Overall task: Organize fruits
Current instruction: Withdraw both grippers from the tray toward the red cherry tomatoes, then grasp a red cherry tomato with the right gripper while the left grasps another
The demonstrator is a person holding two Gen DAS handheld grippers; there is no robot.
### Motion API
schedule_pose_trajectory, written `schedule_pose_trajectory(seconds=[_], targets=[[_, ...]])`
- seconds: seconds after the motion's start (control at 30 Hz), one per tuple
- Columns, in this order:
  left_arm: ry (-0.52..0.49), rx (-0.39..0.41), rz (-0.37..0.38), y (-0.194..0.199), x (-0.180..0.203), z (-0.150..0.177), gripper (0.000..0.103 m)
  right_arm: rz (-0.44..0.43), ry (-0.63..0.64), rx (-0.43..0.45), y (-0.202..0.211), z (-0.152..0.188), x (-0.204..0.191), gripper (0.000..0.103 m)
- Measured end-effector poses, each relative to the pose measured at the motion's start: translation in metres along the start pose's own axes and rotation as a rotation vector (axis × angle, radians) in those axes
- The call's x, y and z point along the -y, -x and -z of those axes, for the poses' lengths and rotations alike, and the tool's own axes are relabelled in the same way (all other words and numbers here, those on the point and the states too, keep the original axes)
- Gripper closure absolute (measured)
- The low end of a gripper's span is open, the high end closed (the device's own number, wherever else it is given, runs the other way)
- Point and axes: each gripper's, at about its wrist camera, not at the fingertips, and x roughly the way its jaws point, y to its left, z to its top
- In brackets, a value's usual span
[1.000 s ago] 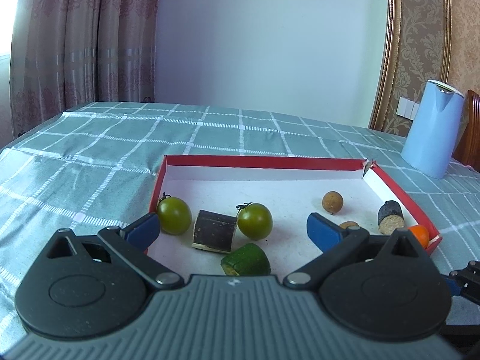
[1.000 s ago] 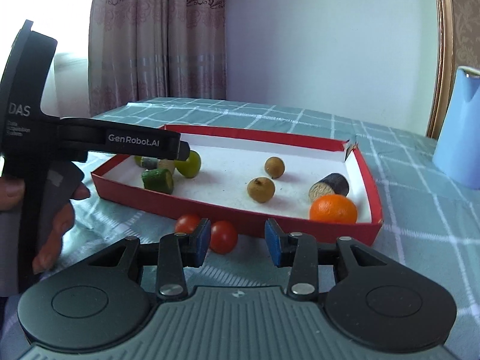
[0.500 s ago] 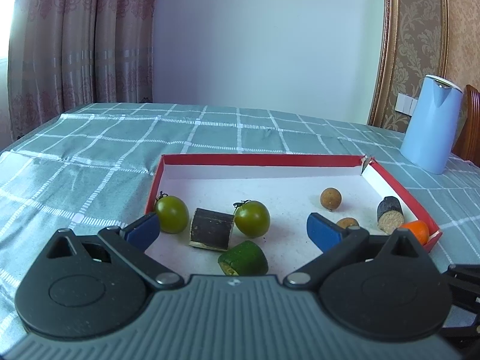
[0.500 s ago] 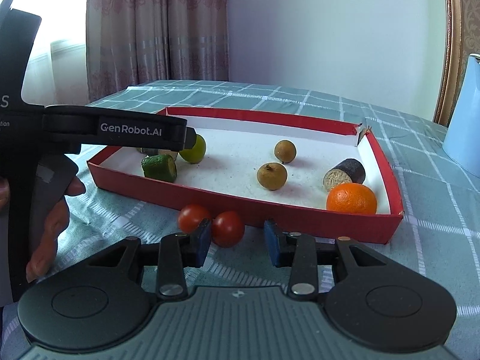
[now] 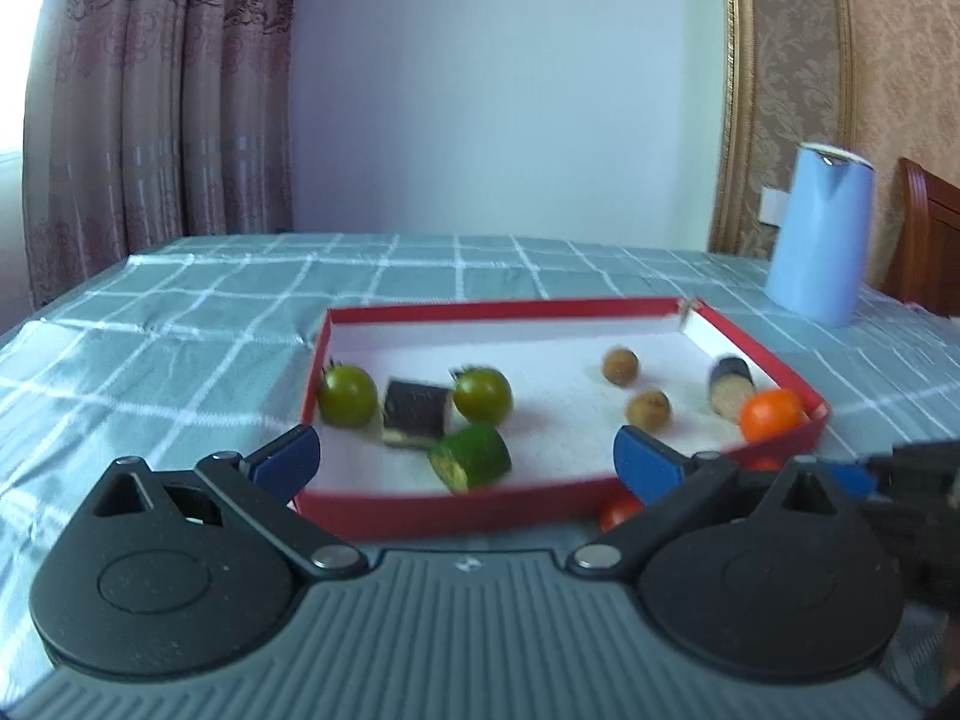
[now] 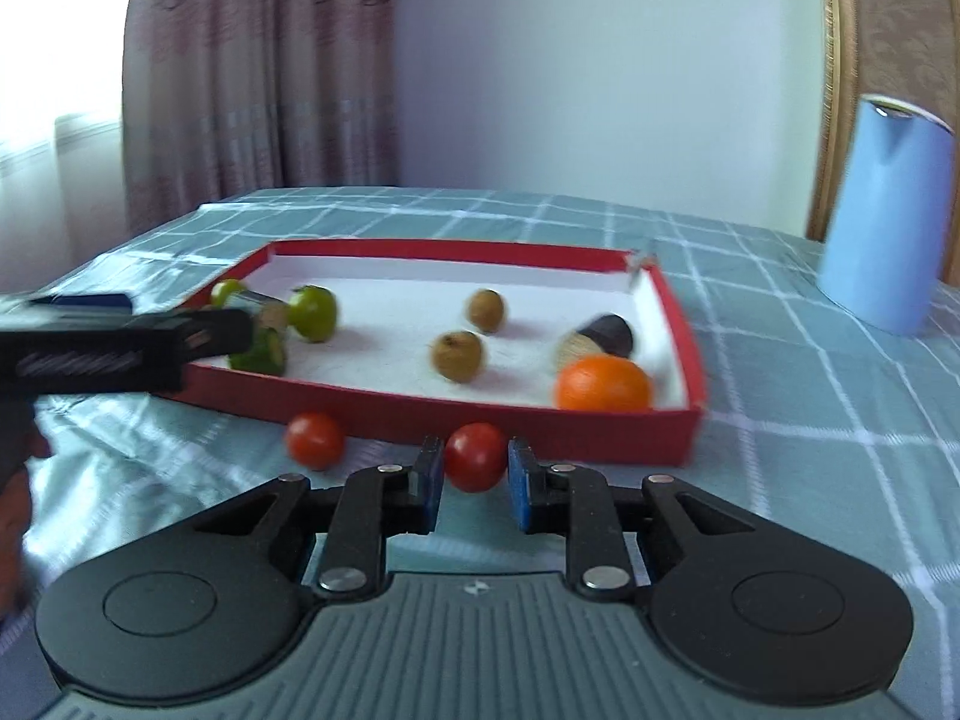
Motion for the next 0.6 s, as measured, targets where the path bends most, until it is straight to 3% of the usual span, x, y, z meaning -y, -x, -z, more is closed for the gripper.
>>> schedule_pose_trajectory(seconds=[0.2, 0.37, 0.6], targets=[[-0.020, -0.106, 0.049, -0.010, 0.017, 0.003, 0.000, -0.013, -0.060, -0.027, -0.004, 0.001, 0.014, 0.081], [-0.068, -0.163, 0.014, -0.023, 0.035, 0.007, 0.000, -0.009, -0.051, -0.028, -0.003, 0.003, 0.012, 0.081], [-0.055, -0.195, 0.005, -0.032, 0.043, 0.009, 0.000, -0.010, -0.052, -0.028, -0.003, 0.003, 0.012, 0.081]])
